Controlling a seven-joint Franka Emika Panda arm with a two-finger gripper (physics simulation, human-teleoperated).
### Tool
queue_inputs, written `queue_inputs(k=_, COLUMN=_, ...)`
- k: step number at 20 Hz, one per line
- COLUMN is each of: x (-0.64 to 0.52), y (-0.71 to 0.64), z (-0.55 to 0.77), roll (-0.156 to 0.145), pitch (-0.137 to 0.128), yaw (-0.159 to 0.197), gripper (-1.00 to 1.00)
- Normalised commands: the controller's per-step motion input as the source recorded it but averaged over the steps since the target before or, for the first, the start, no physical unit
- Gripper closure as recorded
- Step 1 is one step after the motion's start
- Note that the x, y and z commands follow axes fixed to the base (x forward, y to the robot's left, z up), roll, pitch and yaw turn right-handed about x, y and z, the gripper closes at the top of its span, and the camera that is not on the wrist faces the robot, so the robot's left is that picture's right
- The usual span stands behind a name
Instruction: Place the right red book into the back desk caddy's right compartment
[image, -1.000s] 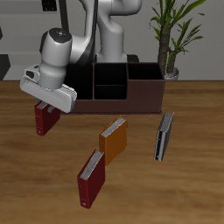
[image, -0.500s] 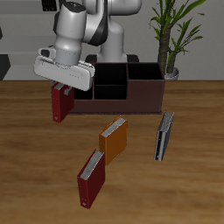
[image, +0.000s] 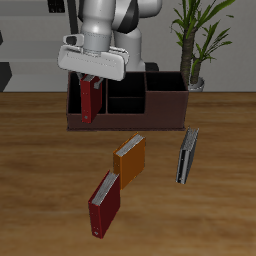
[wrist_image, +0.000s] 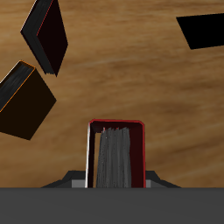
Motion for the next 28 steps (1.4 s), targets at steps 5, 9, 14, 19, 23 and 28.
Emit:
queue_inputs(k=5, x=-0.26, y=0.29, z=0.38, roll=-0.018, pitch=-0.032, yaw=0.049, gripper=1.00)
queue_inputs(k=9, x=-0.42, y=0.41, z=0.58, roll=-0.044, pitch=0.003, yaw=0.050, gripper=1.00)
queue_inputs(k=14, x=-0.30, y=0.22, z=0.30, roll=-0.023, pitch=-0.002, yaw=0.037, gripper=1.00)
queue_inputs(k=19, x=-0.28, y=0.39, z=0.12, roll=0.023, pitch=0.057, yaw=0.069, gripper=1.00)
queue_inputs(k=23, x=-0.35, y=0.48, z=0.18, roll=-0.006, pitch=-0.006, yaw=0.062, gripper=1.00)
queue_inputs(k=28, x=-0.30, y=0.53, z=0.16, roll=0.031, pitch=-0.005, yaw=0.061, gripper=1.00)
